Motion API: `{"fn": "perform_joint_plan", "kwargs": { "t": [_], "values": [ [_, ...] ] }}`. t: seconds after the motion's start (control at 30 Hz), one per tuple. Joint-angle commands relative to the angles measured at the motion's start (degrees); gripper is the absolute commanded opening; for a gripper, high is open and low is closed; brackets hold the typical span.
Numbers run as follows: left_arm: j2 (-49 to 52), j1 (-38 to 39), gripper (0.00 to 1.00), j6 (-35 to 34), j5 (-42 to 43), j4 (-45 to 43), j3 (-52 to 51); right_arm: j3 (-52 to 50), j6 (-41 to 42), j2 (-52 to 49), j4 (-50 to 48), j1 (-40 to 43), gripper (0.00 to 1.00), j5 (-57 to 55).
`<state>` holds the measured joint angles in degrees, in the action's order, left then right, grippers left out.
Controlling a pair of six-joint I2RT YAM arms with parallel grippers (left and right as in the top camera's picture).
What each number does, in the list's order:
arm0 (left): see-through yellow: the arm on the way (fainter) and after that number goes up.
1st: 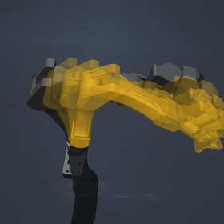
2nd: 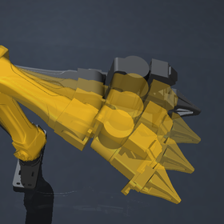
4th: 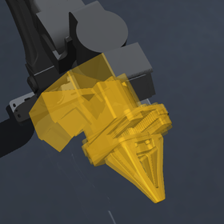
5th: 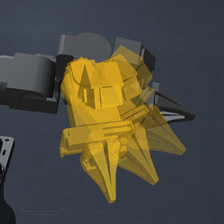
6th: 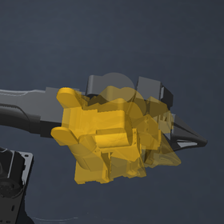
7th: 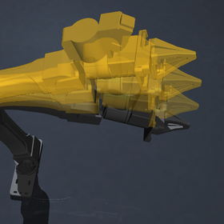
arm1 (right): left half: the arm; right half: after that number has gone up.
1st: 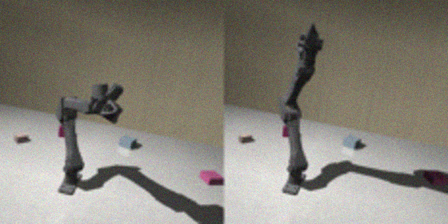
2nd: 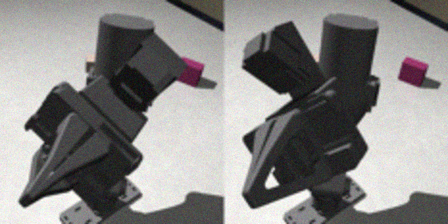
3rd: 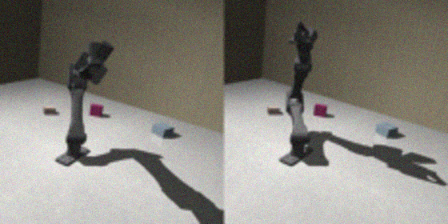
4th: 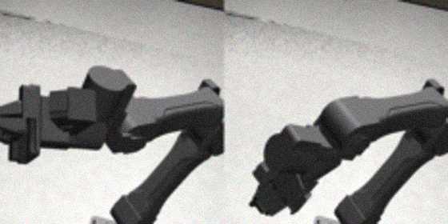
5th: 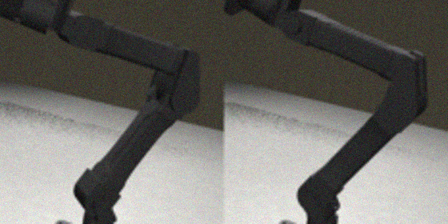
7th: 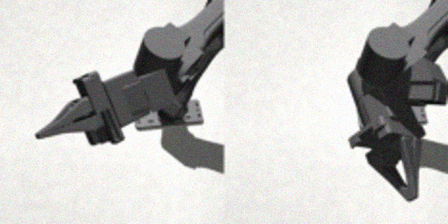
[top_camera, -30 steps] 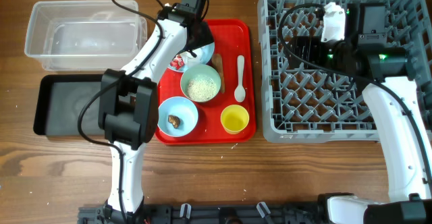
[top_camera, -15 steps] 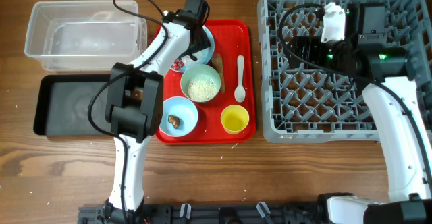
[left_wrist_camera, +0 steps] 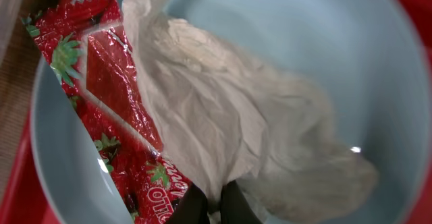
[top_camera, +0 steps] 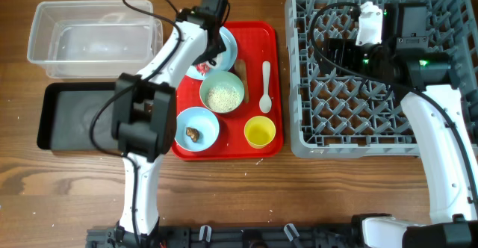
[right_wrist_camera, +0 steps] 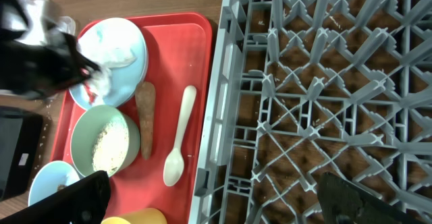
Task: Sort waste into correct bins and load items into the dishwasher rack
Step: 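Carry the wrapper and tissue left and release them into the clear bin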
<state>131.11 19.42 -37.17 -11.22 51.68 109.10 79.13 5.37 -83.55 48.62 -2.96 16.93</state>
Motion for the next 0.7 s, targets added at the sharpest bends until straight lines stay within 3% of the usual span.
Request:
{"fn": "perform_joint_plan", "kwargs": {
  "t": [0.0,0.2,0.3,0.37,0.47,0.57,0.67],
  "values": [
    [-13.9,-1.3,0.04,1.0,0.2,1.8,2.8,1.4,0.8,-0.5,-0.3,-0.5,1.0,0.8],
    [-26.8,-7.6,0.04,0.7,0.2,15.9,2.8,1.4,0.7,-0.5,-0.6,-0.5,1.0,0.8],
    [-29.0,-15.7,0.04,-8.5,-3.3,29.3,2.7,1.4,0.6,-0.5,-0.6,-0.5,1.0,0.7],
    [-28.9,-21.0,0.04,-10.8,-3.1,34.4,2.4,1.4,0.6,-0.5,-1.0,-0.5,1.0,0.7],
    [-28.9,-26.8,0.04,-11.4,-2.7,35.3,0.7,1.4,0.6,-0.5,-1.3,-0.5,1.0,0.7],
    [-28.9,-27.5,0.04,-6.1,-2.7,28.9,0.7,1.4,0.6,-0.5,-1.7,-0.5,1.0,0.7],
    [-28.3,-27.5,0.04,-6.8,-2.8,26.6,0.7,1.4,0.7,-0.5,-1.5,-0.5,1.0,0.8]
  ]
}}
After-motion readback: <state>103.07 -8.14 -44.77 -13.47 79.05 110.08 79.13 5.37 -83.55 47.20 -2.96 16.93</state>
